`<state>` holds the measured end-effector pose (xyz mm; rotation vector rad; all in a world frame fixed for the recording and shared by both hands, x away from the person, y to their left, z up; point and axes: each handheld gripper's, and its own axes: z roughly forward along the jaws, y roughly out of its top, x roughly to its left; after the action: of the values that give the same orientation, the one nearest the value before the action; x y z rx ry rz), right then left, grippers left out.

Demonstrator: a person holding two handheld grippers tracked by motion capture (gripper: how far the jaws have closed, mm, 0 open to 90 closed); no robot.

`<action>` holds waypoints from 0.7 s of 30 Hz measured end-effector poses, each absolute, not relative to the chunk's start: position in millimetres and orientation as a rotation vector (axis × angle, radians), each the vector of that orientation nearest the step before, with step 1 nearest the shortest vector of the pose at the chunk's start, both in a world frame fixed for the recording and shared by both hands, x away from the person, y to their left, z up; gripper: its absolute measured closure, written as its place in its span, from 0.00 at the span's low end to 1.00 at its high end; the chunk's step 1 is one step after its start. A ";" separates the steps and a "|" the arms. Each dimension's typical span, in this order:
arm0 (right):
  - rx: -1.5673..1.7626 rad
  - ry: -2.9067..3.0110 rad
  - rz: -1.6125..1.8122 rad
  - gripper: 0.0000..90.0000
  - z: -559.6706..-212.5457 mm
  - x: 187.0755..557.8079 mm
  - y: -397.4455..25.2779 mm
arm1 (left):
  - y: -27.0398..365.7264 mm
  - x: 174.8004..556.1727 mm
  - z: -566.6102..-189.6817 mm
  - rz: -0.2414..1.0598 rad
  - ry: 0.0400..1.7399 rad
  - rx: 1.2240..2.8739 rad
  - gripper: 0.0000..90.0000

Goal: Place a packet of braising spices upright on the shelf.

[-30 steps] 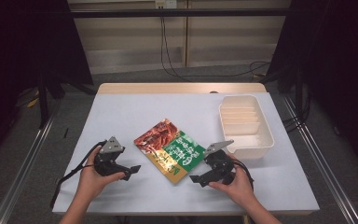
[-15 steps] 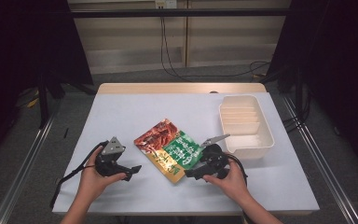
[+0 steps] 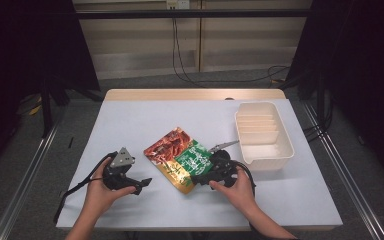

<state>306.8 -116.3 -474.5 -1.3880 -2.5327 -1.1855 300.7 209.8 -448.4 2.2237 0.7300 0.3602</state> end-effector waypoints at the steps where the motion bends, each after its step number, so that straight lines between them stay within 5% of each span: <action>1: -1.394 -2.527 -1.188 0.34 -474.3 306.4 -115.1 | 210.6 301.4 -447.6 0.361 0.711 2.241 0.07; 7: -1.414 -2.543 -1.212 0.38 -474.7 307.2 -110.9 | 209.9 300.7 -447.7 0.351 0.718 2.227 0.07; 11: -1.451 -2.512 -1.250 0.55 -476.7 307.8 -111.1 | 211.4 301.4 -446.4 0.367 0.705 2.235 0.07; 15: -1.457 -2.525 -1.241 0.55 -476.2 308.8 -112.1 | 211.3 300.8 -446.4 0.370 0.714 2.226 0.08; 21: -1.554 -2.498 -1.176 0.80 -467.9 313.4 -111.3 | 211.3 300.6 -446.1 0.377 0.728 2.203 0.08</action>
<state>313.4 -111.3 -467.9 -1.5536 -2.4983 -1.1761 300.6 211.3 -446.1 2.2031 0.7282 0.3767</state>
